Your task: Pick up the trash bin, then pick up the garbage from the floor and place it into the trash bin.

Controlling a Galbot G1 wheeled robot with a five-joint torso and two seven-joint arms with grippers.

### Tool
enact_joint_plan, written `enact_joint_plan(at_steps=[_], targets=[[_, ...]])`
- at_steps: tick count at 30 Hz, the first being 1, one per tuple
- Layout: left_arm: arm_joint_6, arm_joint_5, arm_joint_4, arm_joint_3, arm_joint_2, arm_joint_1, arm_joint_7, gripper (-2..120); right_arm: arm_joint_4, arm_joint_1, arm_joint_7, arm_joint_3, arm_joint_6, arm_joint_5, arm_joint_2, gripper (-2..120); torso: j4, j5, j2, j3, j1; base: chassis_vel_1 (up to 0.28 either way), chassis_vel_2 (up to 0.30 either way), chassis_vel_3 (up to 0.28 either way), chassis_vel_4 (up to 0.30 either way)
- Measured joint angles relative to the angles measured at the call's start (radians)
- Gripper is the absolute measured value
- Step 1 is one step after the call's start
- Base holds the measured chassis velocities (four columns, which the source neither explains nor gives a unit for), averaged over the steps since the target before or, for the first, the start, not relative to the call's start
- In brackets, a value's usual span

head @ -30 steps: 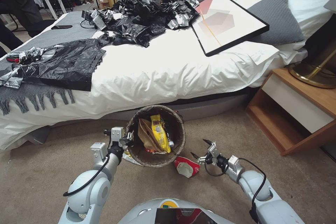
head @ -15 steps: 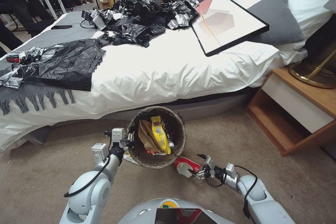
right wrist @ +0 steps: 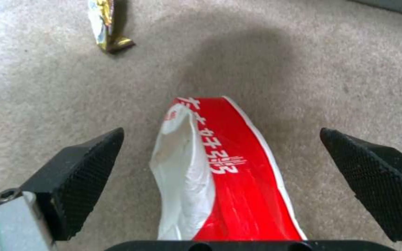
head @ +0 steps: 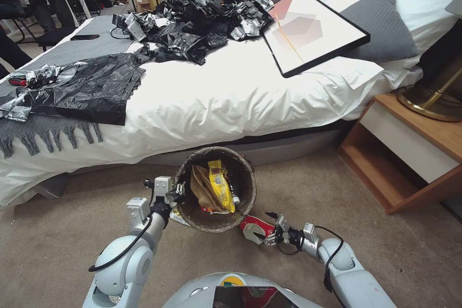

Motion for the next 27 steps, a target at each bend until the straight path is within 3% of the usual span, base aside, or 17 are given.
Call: enact_joint_plan(at_steps=[27], targets=[[-0.001, 0.008, 0.006, 0.002, -0.009, 0.001, 0.001, 0, -0.222, 0.116, 0.037, -0.024, 0.052, -0.059, 0.071, 100, 0.0, 0.0001, 0.0, 0.0, 0.0, 0.0, 0.0, 0.0, 0.0]])
